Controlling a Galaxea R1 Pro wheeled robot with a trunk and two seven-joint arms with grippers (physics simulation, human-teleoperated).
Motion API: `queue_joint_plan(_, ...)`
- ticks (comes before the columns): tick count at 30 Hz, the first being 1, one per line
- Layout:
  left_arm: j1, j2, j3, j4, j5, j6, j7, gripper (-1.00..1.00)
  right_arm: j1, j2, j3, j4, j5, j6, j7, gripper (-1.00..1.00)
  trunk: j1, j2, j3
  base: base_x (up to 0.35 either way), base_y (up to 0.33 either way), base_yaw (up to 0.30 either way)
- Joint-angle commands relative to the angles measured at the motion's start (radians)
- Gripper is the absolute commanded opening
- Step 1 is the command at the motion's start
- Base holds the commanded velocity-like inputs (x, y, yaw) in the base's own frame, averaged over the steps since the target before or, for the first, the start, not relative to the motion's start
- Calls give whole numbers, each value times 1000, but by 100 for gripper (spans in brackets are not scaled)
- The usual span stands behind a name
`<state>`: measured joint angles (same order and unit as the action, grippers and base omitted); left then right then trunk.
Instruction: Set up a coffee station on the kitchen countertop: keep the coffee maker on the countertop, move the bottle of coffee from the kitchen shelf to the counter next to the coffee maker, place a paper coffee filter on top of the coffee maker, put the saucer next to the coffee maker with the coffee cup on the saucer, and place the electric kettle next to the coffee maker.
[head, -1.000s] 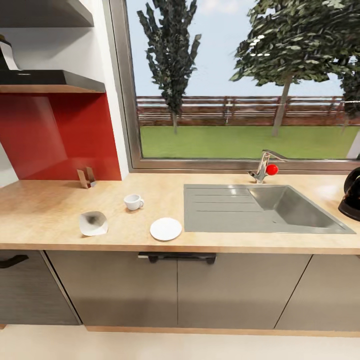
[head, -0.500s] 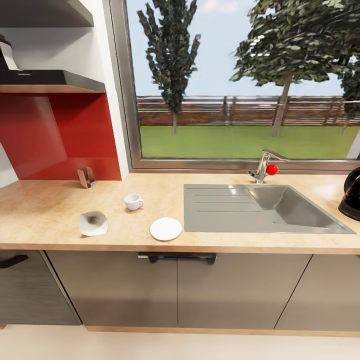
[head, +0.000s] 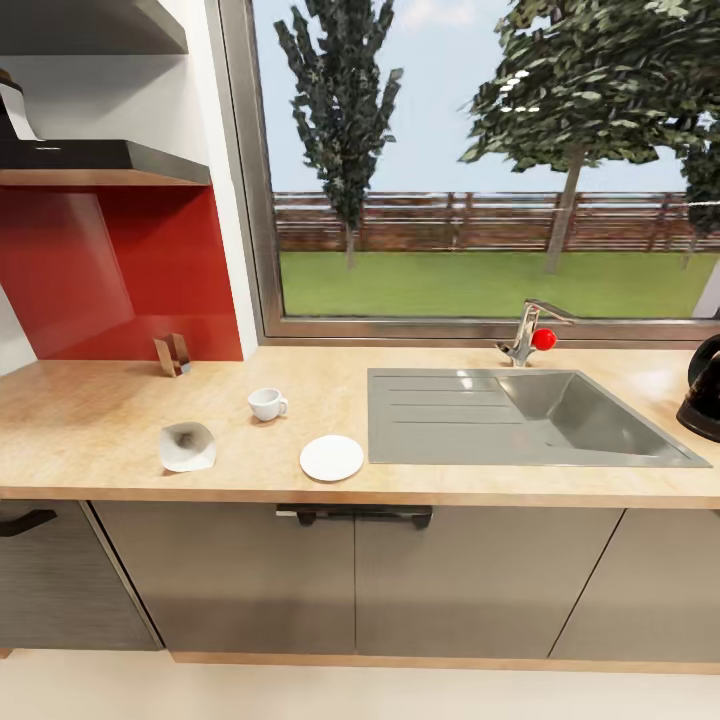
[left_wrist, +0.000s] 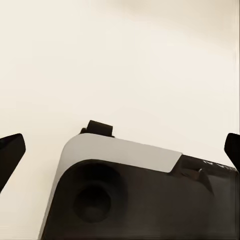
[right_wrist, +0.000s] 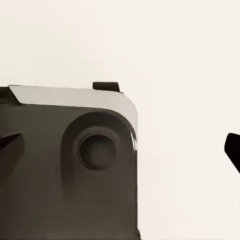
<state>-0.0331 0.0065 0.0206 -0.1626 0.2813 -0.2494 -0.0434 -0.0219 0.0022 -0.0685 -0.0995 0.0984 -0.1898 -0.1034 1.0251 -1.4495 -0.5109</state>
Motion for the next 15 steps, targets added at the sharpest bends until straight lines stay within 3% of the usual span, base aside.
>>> queue_joint_plan(1, -1, -6, -1, 1, 4, -2, -10, 100, 5, -6, -1, 7, 4, -8, 3, 100, 0, 0, -1, 0, 0, 0)
queue_joint_plan(11, -1, -24, -18, 4, -23, -9, -25, 100, 62, -19, 10, 12, -29, -26, 27, 100, 0, 0, -1, 0, 0, 0)
queue_joint_plan(15, -1, -7, -8, 23, -5, -21, -31, 100, 39, 4, 34, 22, -37, -3, 4, 100, 0, 0, -1, 0, 0, 0)
